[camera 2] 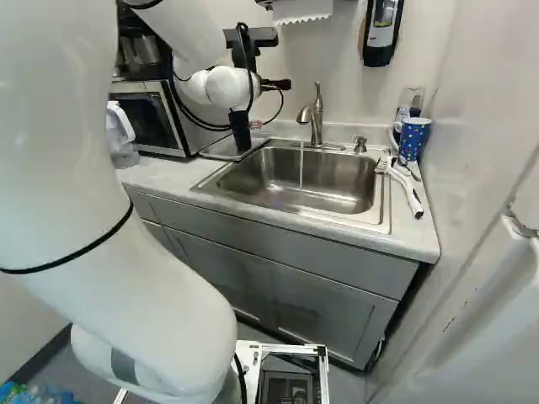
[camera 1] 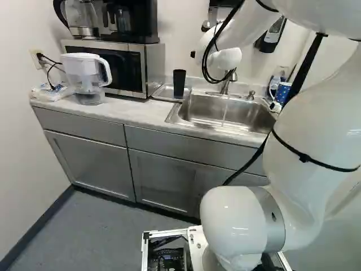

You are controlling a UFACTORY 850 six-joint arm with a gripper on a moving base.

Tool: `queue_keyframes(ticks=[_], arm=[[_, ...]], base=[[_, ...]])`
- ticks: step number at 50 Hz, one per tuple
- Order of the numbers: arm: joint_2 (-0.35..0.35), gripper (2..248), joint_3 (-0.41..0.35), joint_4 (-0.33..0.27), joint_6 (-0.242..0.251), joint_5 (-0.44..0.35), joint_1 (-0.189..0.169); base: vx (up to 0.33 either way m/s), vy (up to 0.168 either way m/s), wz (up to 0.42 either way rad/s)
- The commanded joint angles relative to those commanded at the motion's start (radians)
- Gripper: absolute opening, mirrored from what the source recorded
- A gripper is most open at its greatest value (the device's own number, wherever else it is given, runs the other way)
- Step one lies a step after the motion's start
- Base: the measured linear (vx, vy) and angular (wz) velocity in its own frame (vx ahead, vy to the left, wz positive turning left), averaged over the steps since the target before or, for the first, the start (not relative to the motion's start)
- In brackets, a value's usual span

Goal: Rinse the cup and place it in the tray

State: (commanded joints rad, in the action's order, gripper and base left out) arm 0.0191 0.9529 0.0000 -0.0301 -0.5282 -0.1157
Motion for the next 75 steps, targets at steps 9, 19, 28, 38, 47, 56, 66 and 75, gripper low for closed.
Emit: queue_keyframes(ticks=[9,19,28,38,47,56,66,75], arm=[[0.019,247,-0.019,0.000,0.000,0.000,-0.028],[0.036,247,-0.035,0.000,0.000,0.000,-0.058],[0.034,247,-0.033,0.000,0.000,0.000,-0.076],[0.031,247,-0.031,0.000,0.000,0.000,-0.082],[0.030,247,-0.024,0.000,0.000,0.000,-0.085],[0.016,247,0.007,0.000,0.000,0.000,-0.094],[-0.009,247,0.052,0.000,0.000,0.000,-0.106],[-0.036,247,0.098,0.000,0.000,0.014,-0.114]], base=[[0.000,0.000,0.000],[0.000,0.000,0.000],[0.000,0.000,0.000],[0.000,0.000,0.000],[0.000,0.000,0.000],[0.000,0.000,0.000],[0.000,0.000,0.000],[0.000,0.000,0.000]])
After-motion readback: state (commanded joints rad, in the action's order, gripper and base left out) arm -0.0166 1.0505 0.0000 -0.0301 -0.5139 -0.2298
